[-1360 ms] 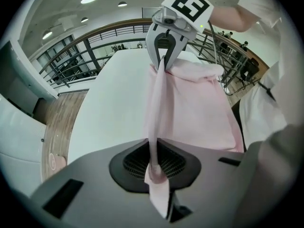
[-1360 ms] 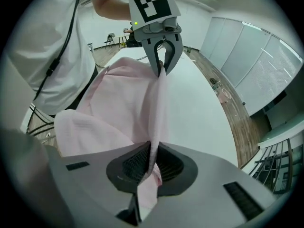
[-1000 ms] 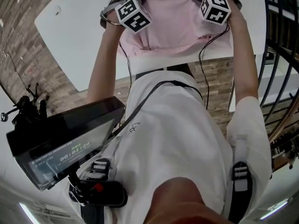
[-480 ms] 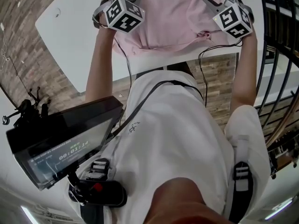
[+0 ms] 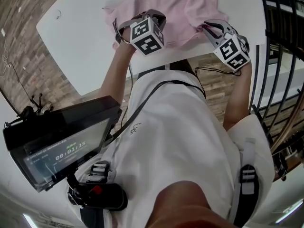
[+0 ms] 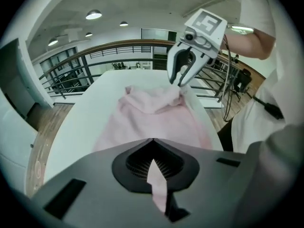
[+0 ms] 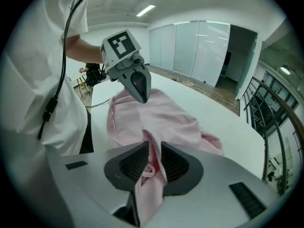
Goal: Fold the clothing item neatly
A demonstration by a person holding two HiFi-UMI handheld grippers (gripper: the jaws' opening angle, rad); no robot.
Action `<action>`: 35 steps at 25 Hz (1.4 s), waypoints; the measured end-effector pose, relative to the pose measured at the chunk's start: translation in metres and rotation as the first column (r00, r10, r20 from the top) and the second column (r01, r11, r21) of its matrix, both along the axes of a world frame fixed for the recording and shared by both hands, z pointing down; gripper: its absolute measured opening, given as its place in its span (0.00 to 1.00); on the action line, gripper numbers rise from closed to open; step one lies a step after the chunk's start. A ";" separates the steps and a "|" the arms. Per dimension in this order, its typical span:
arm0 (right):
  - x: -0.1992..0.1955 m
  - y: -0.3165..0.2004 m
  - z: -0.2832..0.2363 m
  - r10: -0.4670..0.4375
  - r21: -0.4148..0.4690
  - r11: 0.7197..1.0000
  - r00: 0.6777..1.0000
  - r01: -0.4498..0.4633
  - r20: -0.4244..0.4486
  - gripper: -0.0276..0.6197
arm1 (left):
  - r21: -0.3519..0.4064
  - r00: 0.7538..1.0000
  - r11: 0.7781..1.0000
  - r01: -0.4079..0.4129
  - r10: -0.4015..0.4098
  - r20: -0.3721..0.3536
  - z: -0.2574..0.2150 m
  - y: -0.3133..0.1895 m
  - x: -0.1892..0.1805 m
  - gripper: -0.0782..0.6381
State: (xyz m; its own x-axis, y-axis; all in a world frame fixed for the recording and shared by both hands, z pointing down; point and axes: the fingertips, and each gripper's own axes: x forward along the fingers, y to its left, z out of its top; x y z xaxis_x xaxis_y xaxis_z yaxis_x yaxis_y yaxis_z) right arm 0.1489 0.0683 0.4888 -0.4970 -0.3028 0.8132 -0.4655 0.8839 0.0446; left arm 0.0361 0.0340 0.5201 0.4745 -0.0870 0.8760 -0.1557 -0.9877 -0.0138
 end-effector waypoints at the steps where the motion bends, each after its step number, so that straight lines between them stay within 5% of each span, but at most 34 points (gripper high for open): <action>1: -0.001 0.003 0.004 -0.001 -0.007 1.000 1.000 0.001 -0.005 0.16 | -0.002 1.000 1.000 -0.019 0.019 0.007 0.005 0.010 0.003 0.11; 7: -0.018 -0.019 0.031 -0.047 0.083 0.995 0.994 0.056 -0.100 0.17 | 0.034 1.000 0.999 -0.006 0.006 0.009 0.035 0.031 0.013 0.11; 9: -0.021 -0.027 0.038 -0.063 0.083 0.994 0.993 0.071 -0.098 0.06 | 0.041 0.999 0.999 0.030 -0.030 0.011 0.042 0.025 0.014 0.11; 12: 0.011 -0.058 0.035 0.041 0.183 0.983 0.987 -0.013 -0.153 0.06 | 0.058 0.996 0.996 0.062 -0.066 0.056 0.049 0.016 0.006 0.11; 16: 0.076 -0.107 0.037 0.217 0.339 0.933 0.938 -0.118 -0.269 0.06 | 0.056 0.987 0.990 0.131 -0.136 0.088 0.055 0.013 -0.009 0.11; 20: 0.118 -0.107 0.082 0.251 0.237 0.956 0.896 -0.171 -0.367 0.07 | 0.080 0.975 0.980 0.183 -0.191 0.111 0.059 0.015 -0.017 0.11; 24: 0.127 -0.097 0.085 0.300 0.180 0.951 0.892 -0.251 -0.340 0.14 | 0.151 0.971 0.965 0.215 -0.228 0.072 0.047 0.009 -0.014 0.11; 27: 0.124 -0.101 0.055 0.362 0.202 0.925 0.907 -0.321 -0.216 0.22 | 0.203 0.962 0.942 0.266 -0.271 0.001 0.022 -0.001 -0.013 0.11; 32: 0.143 -0.095 0.023 0.422 0.259 0.893 0.884 -0.367 -0.202 0.20 | 0.164 0.954 0.943 0.289 -0.298 0.029 0.012 -0.004 -0.030 0.11; 35: 0.149 -0.086 0.020 0.433 0.272 0.890 0.866 -0.366 -0.251 0.07 | 0.123 0.951 0.949 0.290 -0.300 0.075 0.022 0.000 -0.038 0.11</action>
